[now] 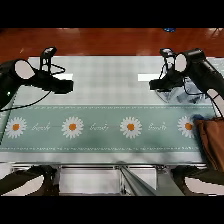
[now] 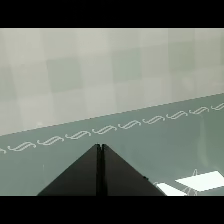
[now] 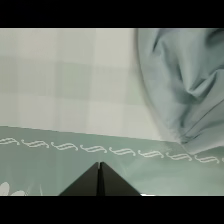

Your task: Fold the shirts.

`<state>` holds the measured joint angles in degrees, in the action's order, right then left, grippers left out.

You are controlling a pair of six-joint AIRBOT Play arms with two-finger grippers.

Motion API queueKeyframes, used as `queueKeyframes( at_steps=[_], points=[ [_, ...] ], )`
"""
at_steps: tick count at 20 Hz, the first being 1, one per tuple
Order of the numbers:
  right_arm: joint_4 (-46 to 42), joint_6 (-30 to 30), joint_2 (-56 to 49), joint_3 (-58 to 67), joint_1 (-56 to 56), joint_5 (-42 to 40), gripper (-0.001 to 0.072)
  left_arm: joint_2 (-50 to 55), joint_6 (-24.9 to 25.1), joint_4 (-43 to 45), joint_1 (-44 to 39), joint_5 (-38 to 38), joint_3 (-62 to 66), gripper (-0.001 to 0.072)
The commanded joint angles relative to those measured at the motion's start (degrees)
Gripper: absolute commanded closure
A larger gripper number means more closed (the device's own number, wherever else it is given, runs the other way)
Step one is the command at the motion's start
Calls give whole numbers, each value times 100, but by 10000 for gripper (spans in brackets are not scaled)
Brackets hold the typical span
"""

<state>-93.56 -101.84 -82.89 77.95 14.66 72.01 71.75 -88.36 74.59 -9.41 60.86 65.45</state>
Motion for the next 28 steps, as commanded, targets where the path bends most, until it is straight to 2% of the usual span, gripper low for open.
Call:
queueKeyframes(
  at_steps=[1, 15, 19, 20, 21, 22, 25, 26, 28],
  points=[
    [0, -2, -4, 2, 4, 2, 687, 2, 2, 0, 4, -2, -2, 693],
    [0, -2, -2, 2, 4, 0, 686, 2, 2, 0, 2, -26, -2, 693],
    [-101, 11, -4, 2, 4, -643, 684, 28, 2, 2, 2, -520, -4, 692],
    [-358, -37, -4, 2, 4, -929, 629, 63, 11, 9, 4, -837, -7, 670],
    [-839, -249, -4, 0, 4, -1235, 411, 122, 68, 83, 9, -1285, -9, 508],
    [-1434, -627, -4, 2, 4, -1510, 297, 192, 59, 199, 9, -1759, -13, 189],
    [-3215, -2009, -4, 7, -317, -1934, 296, 295, 61, 527, 118, -2911, -13, 199],
    [-3289, -2271, -11, 7, -581, -2105, 297, 293, 61, 522, 181, -3165, -11, 199],
    [-2782, -2361, -114, 7, -1285, -2588, 298, 295, 61, 518, 260, -3475, -13, 199]
  ],
)
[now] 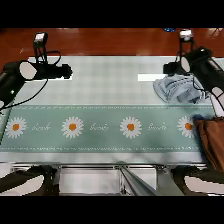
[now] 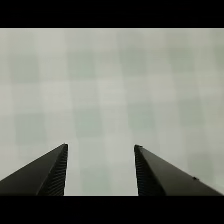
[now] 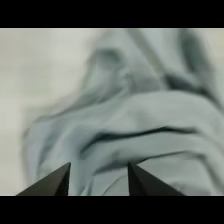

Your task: Fold the shirts.

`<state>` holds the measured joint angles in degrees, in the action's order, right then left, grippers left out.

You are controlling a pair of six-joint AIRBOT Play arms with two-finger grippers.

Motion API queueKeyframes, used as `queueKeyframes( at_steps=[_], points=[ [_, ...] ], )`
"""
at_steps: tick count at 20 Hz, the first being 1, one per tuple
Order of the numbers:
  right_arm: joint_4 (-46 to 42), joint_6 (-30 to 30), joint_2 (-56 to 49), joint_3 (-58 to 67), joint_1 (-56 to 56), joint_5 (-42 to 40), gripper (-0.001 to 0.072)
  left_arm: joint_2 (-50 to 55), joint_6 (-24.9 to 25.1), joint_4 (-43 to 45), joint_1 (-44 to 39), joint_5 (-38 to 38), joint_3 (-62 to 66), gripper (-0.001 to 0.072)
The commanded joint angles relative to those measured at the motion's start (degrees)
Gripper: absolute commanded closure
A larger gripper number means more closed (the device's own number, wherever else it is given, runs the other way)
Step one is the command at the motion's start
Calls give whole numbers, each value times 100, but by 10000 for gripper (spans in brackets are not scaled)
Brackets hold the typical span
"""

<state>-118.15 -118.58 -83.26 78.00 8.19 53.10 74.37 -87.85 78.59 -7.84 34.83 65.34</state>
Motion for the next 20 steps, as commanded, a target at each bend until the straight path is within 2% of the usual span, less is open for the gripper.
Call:
queueKeyframes(
  at_steps=[1, 2, 4, 6, 12, 13, 15, 16, 20],
  points=[
    [122, -664, -184, 2, -1021, -872, 298, 33, 11, 118, 114, -975, -2, 199],
    [645, -507, -313, 2, -1362, -1003, 298, 35, 17, 120, 103, -1001, -2, 199],
    [1862, 299, -673, 2, -1967, -1222, 299, 96, 15, 120, 90, -975, -2, 199],
    [2546, 824, -1047, 4, -2326, -1224, 299, 173, 13, 120, 92, -907, -2, 199],
    [2761, 1346, -1711, 2, -2509, -925, 309, 227, 11, 116, 92, -509, -2, 199],
    [2905, 1484, -1749, 2, -2472, -835, 346, 223, 11, 114, 92, -402, 0, 199],
    [3305, 1853, -1731, 22, -2404, -693, 614, 186, 33, 118, 188, -44, 26, 199],
    [3582, 2041, -1714, 116, -2402, -507, 686, 144, 33, 118, 306, 219, 46, 199],
    [4736, 2911, -1231, 809, -2402, 402, 686, -422, 11, 94, 1237, 1252, 46, 199]
  ],
)
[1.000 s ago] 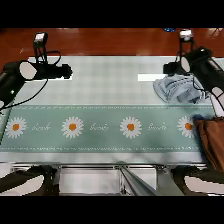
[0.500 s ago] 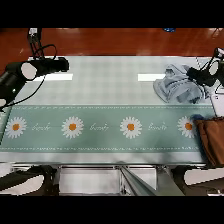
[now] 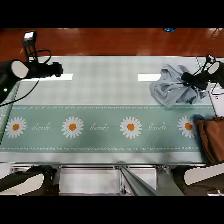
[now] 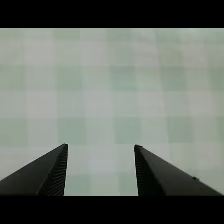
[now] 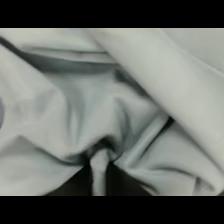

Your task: Fold the shirts.

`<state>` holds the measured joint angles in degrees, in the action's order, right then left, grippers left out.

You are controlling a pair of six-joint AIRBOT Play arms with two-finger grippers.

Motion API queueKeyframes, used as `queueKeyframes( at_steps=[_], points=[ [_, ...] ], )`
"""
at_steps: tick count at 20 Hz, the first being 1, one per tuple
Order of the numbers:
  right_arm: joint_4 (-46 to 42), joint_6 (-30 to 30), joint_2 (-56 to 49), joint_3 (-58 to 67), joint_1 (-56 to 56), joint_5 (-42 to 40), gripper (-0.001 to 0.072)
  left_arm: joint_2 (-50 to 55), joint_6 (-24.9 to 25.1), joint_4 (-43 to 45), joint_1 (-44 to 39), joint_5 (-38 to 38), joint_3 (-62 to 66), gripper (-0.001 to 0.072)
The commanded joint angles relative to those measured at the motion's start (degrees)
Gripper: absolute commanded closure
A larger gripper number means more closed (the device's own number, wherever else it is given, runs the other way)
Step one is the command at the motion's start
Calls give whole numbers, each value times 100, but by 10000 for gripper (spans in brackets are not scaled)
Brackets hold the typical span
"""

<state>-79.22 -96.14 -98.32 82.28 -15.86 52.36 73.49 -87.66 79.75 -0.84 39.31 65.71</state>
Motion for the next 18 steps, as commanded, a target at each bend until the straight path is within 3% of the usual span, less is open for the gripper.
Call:
queueKeyframes(
  at_steps=[1, 6, 10, 13, 15, 18],
  points=[
    [1064, 787, 544, 525, 4, 540, 687, -553, -7, -85, 787, 1054, 7, 199],
    [1777, 1032, 2277, 1113, 2, 444, 687, -1961, 122, -1272, 1434, 1703, -697, 199],
    [2417, 1320, 3364, 1545, 2, 472, 687, -2992, 476, -2245, 1110, 1624, -1980, 199],
    [3077, 1606, 3788, 1853, 92, 761, 687, -3139, 483, -2474, 667, 1624, -2393, 199],
    [3008, 1646, 3978, 1884, 708, 1051, 687, -3099, 557, -2500, 302, 1600, -2406, 199],
    [1827, 1248, 3980, 1823, 2253, 1331, 687, -3099, 551, -2498, -136, 1375, -2406, 199]
  ],
)
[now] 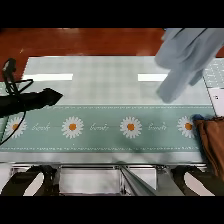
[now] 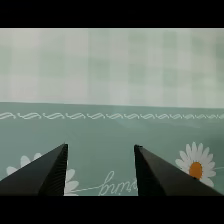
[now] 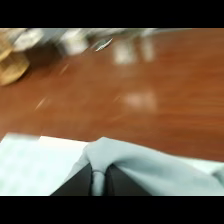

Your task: Fold the shirts.

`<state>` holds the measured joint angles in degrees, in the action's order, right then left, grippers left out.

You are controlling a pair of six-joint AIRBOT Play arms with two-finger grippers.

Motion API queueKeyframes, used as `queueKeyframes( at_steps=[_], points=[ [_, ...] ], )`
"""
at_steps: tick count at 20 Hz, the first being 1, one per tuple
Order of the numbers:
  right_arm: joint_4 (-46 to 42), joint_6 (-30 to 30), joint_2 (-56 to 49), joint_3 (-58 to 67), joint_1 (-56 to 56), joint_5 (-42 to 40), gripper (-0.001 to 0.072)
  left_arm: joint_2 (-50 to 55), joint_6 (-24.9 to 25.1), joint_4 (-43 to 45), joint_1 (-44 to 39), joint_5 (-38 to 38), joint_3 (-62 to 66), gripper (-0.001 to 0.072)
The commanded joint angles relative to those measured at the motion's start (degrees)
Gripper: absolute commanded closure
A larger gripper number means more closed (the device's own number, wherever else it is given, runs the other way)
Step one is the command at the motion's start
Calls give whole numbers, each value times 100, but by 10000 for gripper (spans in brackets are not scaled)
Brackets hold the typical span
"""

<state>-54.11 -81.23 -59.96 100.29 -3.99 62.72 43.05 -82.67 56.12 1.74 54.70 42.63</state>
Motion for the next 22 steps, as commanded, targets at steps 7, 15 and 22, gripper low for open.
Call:
queueKeyframes(
  at_steps=[7, 15, 22],
  points=[
    [-1998, -1248, -636, -1215, 4098, -74, 687, -55, 55, -83, -450, -181, -92, 199],
    [-1626, -2072, -2520, -2732, 4911, -1141, 596, -50, 33, 348, -450, 26, -94, 199],
    [-2461, -1633, -1012, -2664, 3069, 267, 301, -35, -98, 800, 374, 42, -98, 199]
  ],
)
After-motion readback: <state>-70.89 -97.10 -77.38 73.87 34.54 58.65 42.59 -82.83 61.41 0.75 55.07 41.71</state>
